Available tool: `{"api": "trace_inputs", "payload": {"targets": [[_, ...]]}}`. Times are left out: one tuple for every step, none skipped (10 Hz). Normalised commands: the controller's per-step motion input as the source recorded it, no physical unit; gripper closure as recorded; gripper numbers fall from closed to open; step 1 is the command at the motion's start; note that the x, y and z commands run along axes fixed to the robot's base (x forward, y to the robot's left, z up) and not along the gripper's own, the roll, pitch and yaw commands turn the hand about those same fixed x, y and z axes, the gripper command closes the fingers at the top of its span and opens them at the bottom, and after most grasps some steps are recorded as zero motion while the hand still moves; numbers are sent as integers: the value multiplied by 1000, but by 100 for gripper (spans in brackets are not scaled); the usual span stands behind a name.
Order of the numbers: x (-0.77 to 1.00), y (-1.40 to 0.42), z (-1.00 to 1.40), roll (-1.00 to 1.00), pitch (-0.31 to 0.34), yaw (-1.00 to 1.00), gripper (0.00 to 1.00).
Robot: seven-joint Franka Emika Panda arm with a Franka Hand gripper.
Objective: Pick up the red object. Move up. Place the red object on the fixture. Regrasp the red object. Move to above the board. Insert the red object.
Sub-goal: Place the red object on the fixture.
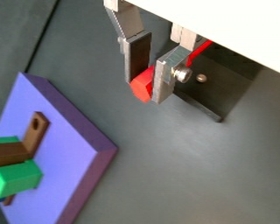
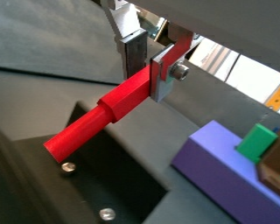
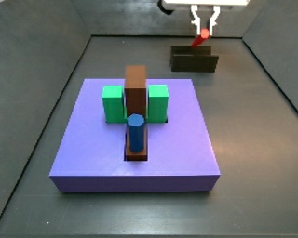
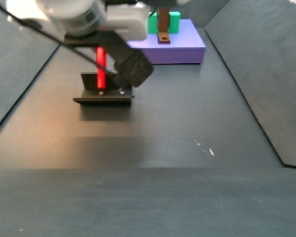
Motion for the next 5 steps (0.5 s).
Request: {"api": "trace_inputs", "payload": {"targets": [[234, 34, -317, 0, 0, 60, 100], [0, 17, -269, -54, 0, 3, 100], [-6, 26, -163, -209, 0, 0, 100], [-71, 29, -117, -291, 6, 0, 100], [-114, 31, -137, -286, 0, 0, 100]]}}
